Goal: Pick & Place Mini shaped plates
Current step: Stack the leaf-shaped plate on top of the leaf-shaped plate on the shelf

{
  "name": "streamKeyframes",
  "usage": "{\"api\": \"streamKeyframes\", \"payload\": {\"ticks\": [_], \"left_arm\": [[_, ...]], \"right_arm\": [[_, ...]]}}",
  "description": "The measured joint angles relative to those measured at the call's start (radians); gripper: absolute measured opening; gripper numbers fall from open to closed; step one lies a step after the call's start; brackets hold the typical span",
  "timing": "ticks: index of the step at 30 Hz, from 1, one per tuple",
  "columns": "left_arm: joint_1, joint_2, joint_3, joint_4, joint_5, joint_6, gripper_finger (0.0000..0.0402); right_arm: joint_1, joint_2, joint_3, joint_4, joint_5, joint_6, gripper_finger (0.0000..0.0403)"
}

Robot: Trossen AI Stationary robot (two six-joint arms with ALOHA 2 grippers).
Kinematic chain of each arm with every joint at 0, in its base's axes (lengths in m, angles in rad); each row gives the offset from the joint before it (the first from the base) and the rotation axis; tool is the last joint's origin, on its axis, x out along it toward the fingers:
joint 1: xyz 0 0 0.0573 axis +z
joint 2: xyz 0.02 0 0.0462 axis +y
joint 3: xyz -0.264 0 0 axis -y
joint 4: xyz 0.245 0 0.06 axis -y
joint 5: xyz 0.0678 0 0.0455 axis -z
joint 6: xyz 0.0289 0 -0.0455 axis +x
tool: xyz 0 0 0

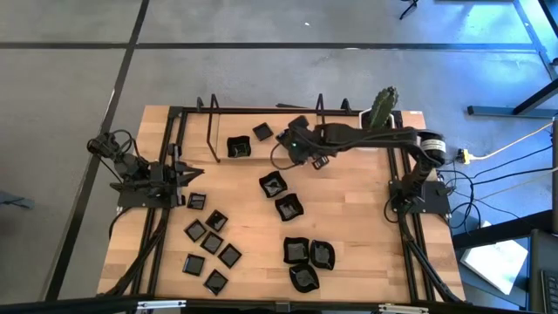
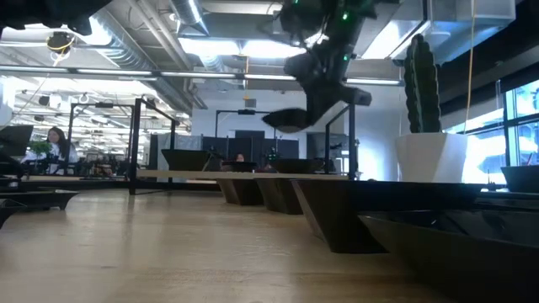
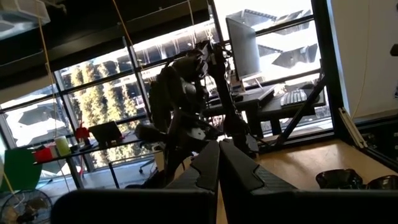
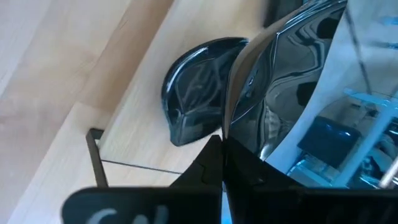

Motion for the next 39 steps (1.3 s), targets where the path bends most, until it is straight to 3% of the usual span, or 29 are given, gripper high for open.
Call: {"api": "streamKeyframes", "payload": {"ticks": [10, 23, 39], "left_arm": [[0.0, 0.0, 0.0, 0.0, -0.001, 0.001, 0.0003], [0.0, 0.0, 0.0, 0.0, 0.0, 0.023, 0.0003], [0.0, 0.0, 0.0, 0.0, 0.0, 0.023, 0.0003]], "right_arm": [[-0.049, 0.092, 0.0, 0.043, -0.003, -0.114, 0.0003], [-0.069, 0.121, 0.0, 0.028, -0.006, -0.111, 0.0005], [-0.07, 0.121, 0.0, 0.018, -0.003, -0.068, 0.0055]]}}
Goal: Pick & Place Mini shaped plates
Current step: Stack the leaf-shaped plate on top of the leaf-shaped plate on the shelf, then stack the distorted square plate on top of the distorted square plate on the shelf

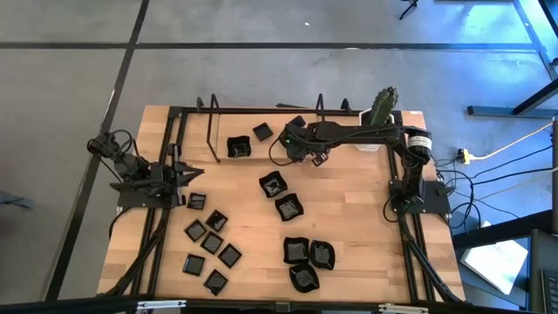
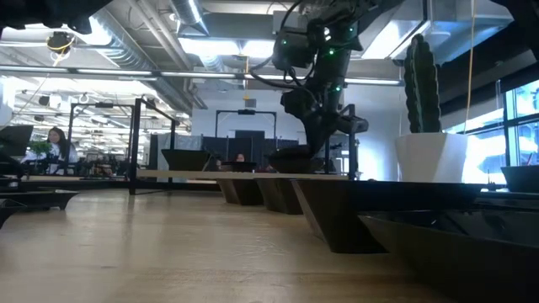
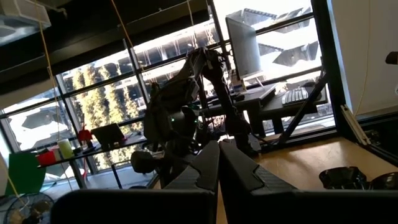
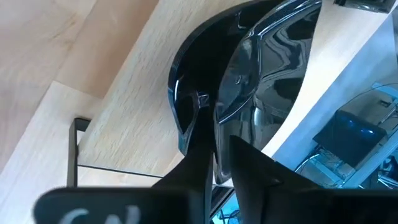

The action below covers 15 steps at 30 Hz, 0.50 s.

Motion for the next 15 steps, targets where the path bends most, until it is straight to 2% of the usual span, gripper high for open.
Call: {"api": "streamKeyframes", "payload": {"ticks": [7, 12, 15], "left_arm": [[0.0, 0.0, 0.0, 0.0, 0.0, 0.0, 0.0003], [0.0, 0.0, 0.0, 0.0, 0.0, 0.0, 0.0003], [0.0, 0.0, 0.0, 0.0, 0.0, 0.0, 0.0003]], "right_arm": [[0.005, 0.0, 0.0, -0.048, 0.006, 0.007, 0.0081], [0.006, -0.001, 0.003, -0.053, 0.08, 0.018, 0.0097], [0.012, -0.001, 0.04, -0.128, 0.087, 0.032, 0.0104]]}}
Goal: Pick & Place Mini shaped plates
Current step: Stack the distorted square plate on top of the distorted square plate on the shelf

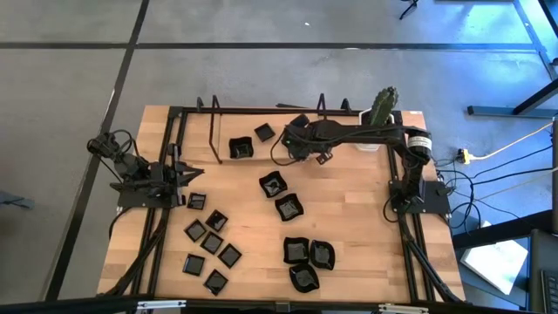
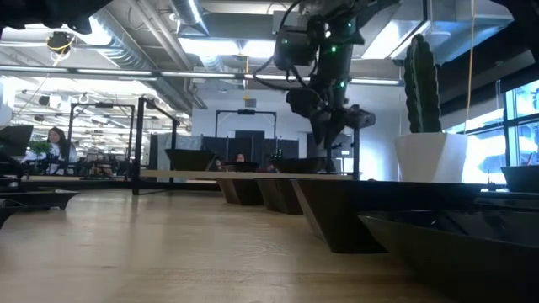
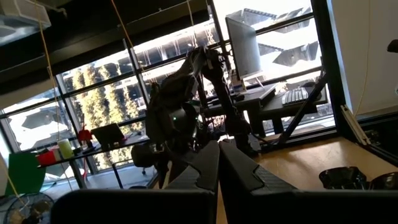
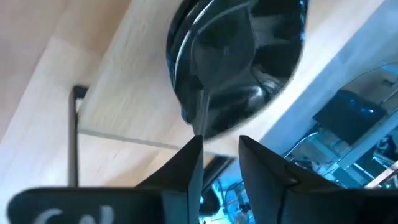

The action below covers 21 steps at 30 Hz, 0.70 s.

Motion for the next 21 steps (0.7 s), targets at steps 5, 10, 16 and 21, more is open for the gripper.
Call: {"api": "streamKeyframes", "payload": {"ticks": [5, 10, 16, 21], "left_arm": [[0.0, 0.0, 0.0, 0.0, 0.0, 0.0, 0.0003], [0.0, 0.0, 0.0, 0.0, 0.0, -0.001, 0.0003], [0.0, 0.0, 0.0, 0.0, 0.0, -0.005, 0.0003], [0.0, 0.0, 0.0, 0.0, 0.0, -0.007, 0.0003]], "right_arm": [[0.024, -0.001, 0.087, -0.102, -0.001, 0.057, 0.011], [0.053, -0.001, 0.198, -0.174, 0.0, 0.137, 0.011], [0.107, -0.001, 0.382, -0.222, -0.069, 0.236, 0.0107], [0.133, -0.003, 0.598, -0.295, -0.242, 0.339, 0.0052]]}}
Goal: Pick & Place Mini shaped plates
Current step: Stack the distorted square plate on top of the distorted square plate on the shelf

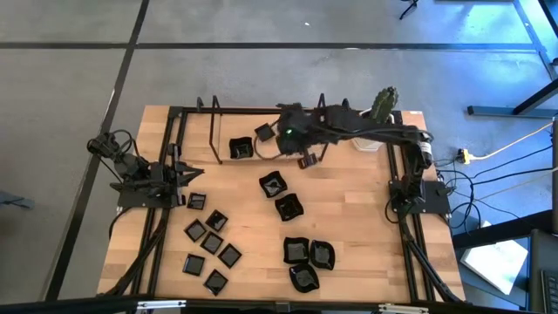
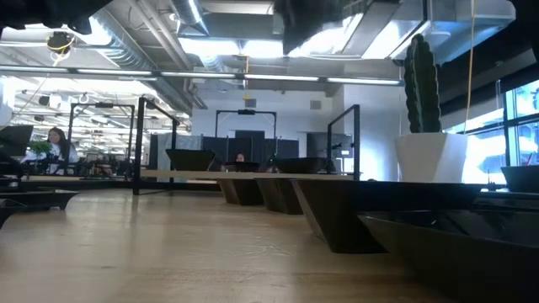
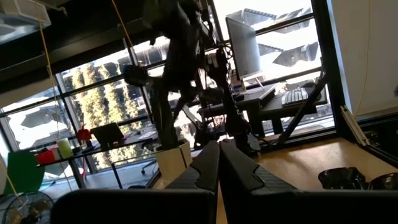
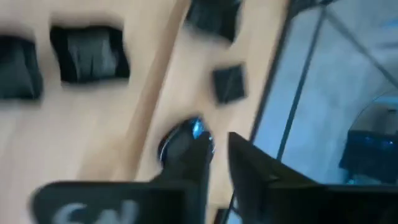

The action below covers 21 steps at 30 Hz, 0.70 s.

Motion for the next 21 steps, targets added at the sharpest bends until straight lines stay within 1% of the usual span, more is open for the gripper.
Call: {"api": "streamKeyframes", "payload": {"ticks": [2, 3, 7, 9, 11, 13, 15, 19, 21], "left_arm": [[0.0, 0.0, 0.0, -0.001, 0.0, 0.0, 0.0003], [0.0, 0.0, 0.0, -0.004, 0.0, 0.0, 0.0003], [0.0, 0.0, -0.001, -0.007, 0.0, -0.001, 0.0003], [0.0, 0.0, -0.001, -0.007, 0.001, -0.005, 0.0003], [0.0, 0.0, -0.001, -0.007, 0.001, -0.015, 0.0003], [0.0, 0.0, -0.001, -0.007, 0.001, -0.017, 0.0003], [0.0, 0.0, -0.001, -0.008, 0.001, -0.017, 0.0003], [0.0, 0.0, -0.001, -0.008, 0.0, -0.017, 0.0003], [0.0, 0.0, -0.001, -0.008, 0.0, -0.016, 0.0003]], "right_arm": [[0.017, -0.014, 0.083, -0.021, -0.007, 0.022, 0.0017], [0.022, -0.026, 0.128, -0.032, -0.018, 0.034, 0.0009], [0.027, -0.099, 0.272, -0.024, -0.145, 0.162, 0.0014], [0.026, -0.191, 0.246, 0.049, -0.165, 0.228, 0.001], [0.026, -0.279, 0.213, 0.084, -0.187, 0.296, 0.0005], [0.026, -0.366, 0.176, 0.088, -0.207, 0.357, 0.0005], [0.04, -0.449, 0.135, 0.075, -0.205, 0.391, 0.0007], [0.092, -0.614, 0.01, 0.071, -0.106, 0.437, 0.0004], [0.116, -0.692, -0.068, 0.084, -0.086, 0.464, 0.0003]]}}
